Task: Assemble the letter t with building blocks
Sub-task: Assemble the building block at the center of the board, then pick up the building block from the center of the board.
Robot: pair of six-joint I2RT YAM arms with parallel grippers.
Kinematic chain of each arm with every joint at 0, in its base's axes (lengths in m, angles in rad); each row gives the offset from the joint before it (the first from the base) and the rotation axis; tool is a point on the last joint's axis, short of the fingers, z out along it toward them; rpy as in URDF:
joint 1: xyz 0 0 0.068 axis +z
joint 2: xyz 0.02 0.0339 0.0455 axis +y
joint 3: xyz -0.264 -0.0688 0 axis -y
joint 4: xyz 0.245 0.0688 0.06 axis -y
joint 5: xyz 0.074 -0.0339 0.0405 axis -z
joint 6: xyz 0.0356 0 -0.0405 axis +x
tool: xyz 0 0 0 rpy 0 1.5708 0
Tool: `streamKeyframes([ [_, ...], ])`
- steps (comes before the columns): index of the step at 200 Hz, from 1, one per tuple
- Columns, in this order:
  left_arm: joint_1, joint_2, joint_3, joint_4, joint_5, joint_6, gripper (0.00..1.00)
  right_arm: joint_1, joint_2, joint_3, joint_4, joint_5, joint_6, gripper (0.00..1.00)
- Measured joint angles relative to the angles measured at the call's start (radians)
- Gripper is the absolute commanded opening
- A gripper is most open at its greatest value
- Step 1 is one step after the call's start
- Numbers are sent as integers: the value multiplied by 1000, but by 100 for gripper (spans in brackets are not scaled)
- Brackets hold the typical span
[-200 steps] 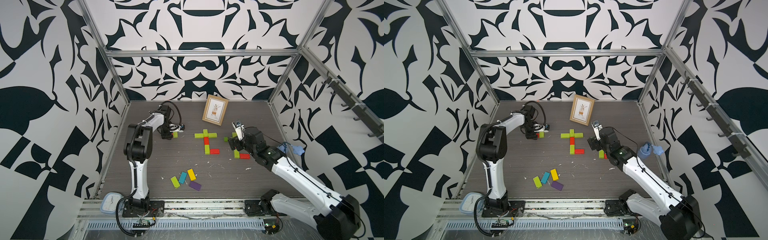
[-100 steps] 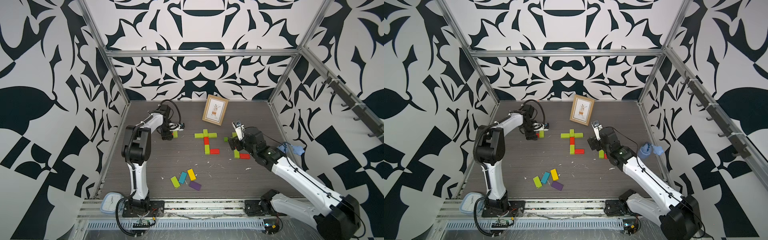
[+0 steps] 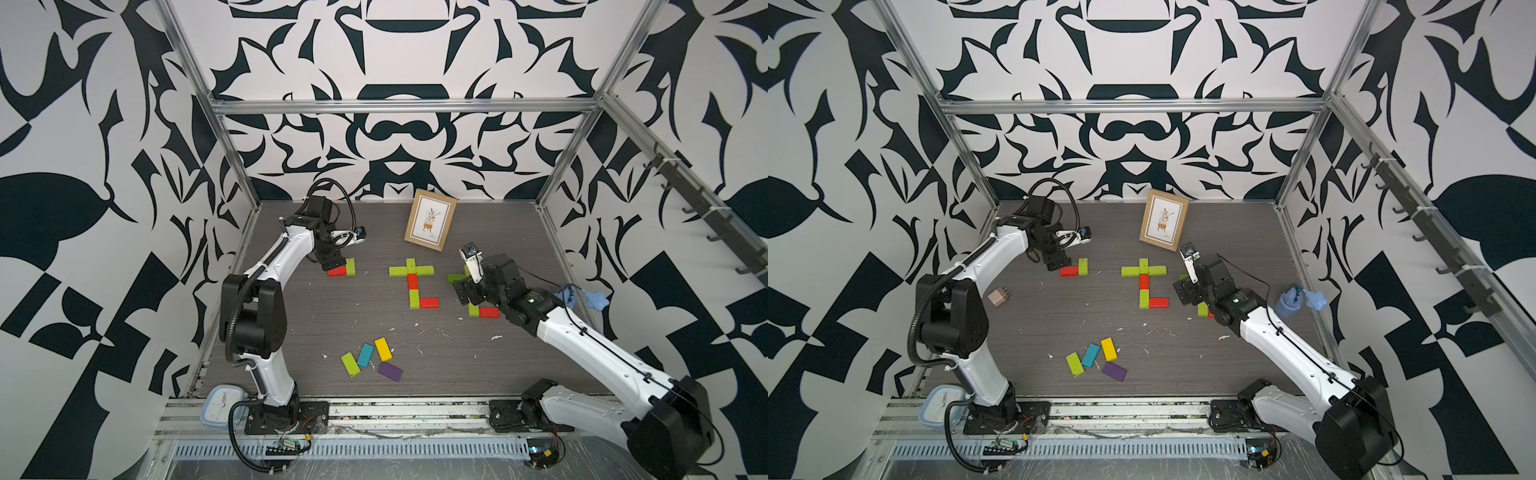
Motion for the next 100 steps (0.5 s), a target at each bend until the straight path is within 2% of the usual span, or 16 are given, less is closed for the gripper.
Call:
streamKeyframes([
  [44, 0, -172, -8, 5, 32, -131, 92, 0, 0, 6, -12, -7, 18, 99],
  [77, -14, -355, -122, 4, 59, -189, 91, 0, 0, 6, -15, -10, 19, 99],
  [100, -66, -442, -174, -43, 86, -256, 89, 0, -6, 6, -16, -11, 20, 99],
])
